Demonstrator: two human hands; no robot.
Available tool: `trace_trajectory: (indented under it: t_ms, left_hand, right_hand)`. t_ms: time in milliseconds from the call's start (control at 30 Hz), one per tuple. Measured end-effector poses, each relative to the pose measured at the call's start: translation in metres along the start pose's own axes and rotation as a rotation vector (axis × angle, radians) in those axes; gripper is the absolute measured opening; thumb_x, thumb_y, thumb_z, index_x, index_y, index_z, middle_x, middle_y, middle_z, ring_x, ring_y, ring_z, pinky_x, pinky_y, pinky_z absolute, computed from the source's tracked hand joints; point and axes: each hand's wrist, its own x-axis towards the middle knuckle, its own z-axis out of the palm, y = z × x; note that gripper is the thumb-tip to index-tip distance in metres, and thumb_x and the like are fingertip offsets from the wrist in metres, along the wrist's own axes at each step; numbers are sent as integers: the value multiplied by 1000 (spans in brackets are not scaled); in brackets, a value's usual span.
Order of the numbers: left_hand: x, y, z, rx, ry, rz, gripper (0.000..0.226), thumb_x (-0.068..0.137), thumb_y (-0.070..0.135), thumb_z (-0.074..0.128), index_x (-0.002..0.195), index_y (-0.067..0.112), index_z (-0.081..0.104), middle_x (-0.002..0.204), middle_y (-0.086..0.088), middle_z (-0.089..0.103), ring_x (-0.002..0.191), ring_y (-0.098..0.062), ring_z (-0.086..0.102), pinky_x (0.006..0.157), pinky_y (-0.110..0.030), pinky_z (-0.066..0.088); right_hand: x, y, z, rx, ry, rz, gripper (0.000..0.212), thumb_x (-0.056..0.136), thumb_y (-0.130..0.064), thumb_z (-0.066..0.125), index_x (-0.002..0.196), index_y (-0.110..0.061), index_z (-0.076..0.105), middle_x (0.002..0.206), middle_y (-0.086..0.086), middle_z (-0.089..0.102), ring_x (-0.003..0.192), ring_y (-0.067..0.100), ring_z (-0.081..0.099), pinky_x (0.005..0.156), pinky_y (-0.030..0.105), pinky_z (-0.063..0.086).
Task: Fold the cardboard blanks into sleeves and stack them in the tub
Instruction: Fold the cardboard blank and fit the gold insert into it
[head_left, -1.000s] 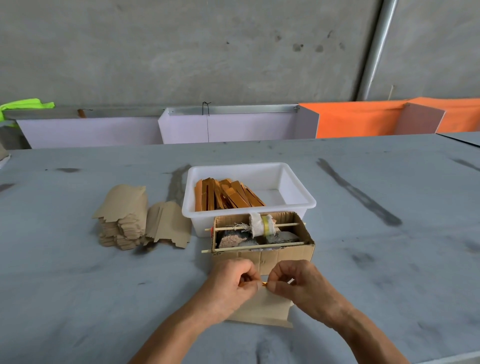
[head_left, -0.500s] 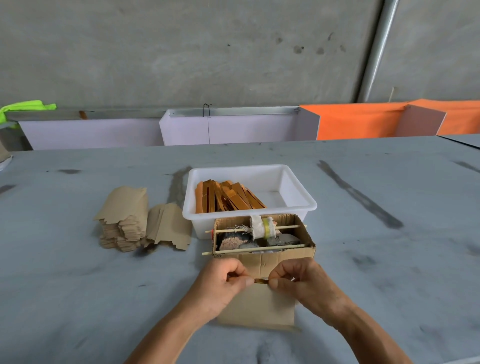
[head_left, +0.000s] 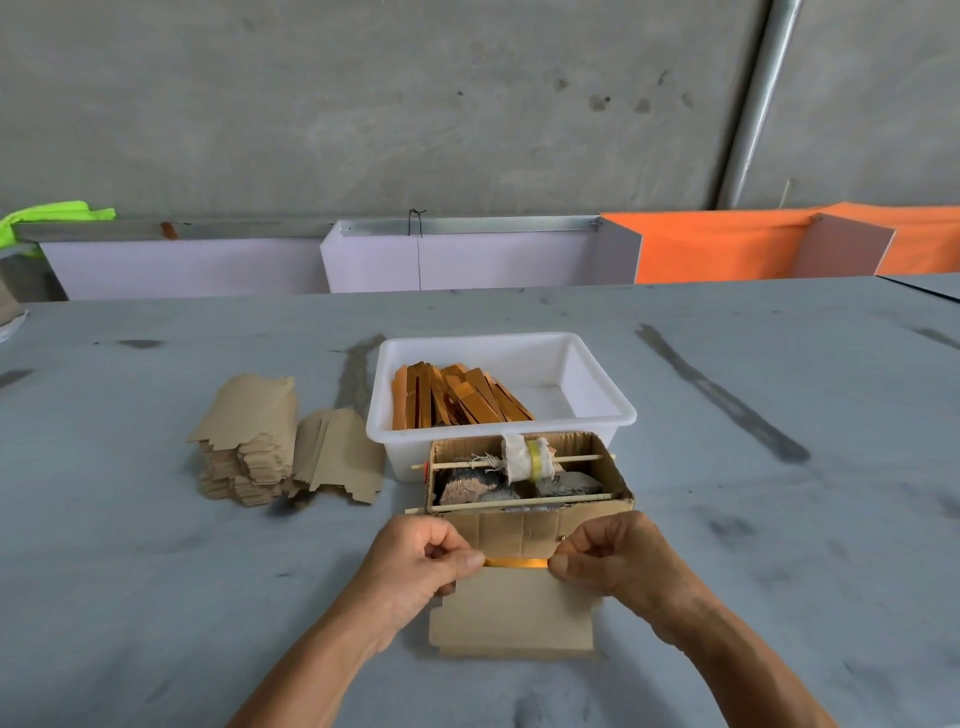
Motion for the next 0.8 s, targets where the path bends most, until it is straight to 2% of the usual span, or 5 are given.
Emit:
trace_trajectory:
  t_ms: [200, 433, 600, 700, 800]
  left_hand:
    - [-2, 1, 3, -167, 24, -66, 19, 84, -2, 65, 66, 7, 65, 50, 4, 54, 45, -2, 48, 45, -15, 39]
    - [0, 5, 0, -320, 54, -176, 10, 84, 2, 65, 73, 4, 67, 54, 2, 55, 50, -8, 48, 49, -19, 42]
    - [-1, 9, 5, -439, 1, -240, 10, 83, 0, 63, 73, 1, 64, 59, -8, 58, 49, -14, 50, 45, -21, 42]
    - [-6, 14, 9, -501, -32, -188, 10, 91, 7, 56, 89, 2, 63, 66, -12, 65, 49, -17, 57, 44, -23, 46]
    - [-10, 19, 5, -423, -22, -66, 29, 98, 5, 42, 109, 24, 61, 82, -13, 72, 60, -20, 64, 50, -27, 50]
  right_hand:
    - [-2, 4, -7, 328, -38, 16, 24, 82, 7, 63, 70, -8, 76, 66, 5, 68, 56, 9, 57, 53, 18, 46]
    - [-19, 25, -13, 583, -64, -106, 45, 87, 5, 51, 114, -26, 69, 78, 4, 56, 74, 19, 55, 71, 31, 53]
    - [-30, 16, -6, 410, -13, -233, 57, 78, 26, 48, 95, -20, 77, 91, 9, 74, 77, 13, 66, 67, 22, 52]
    - [-27, 8, -4, 423, 160, -207, 33, 82, 13, 57, 84, -12, 78, 81, 17, 73, 69, 20, 66, 62, 21, 51]
    - [-21, 1, -7, 423, 270, -134, 17, 88, -1, 59, 83, -7, 74, 78, 12, 74, 64, 18, 67, 59, 24, 49]
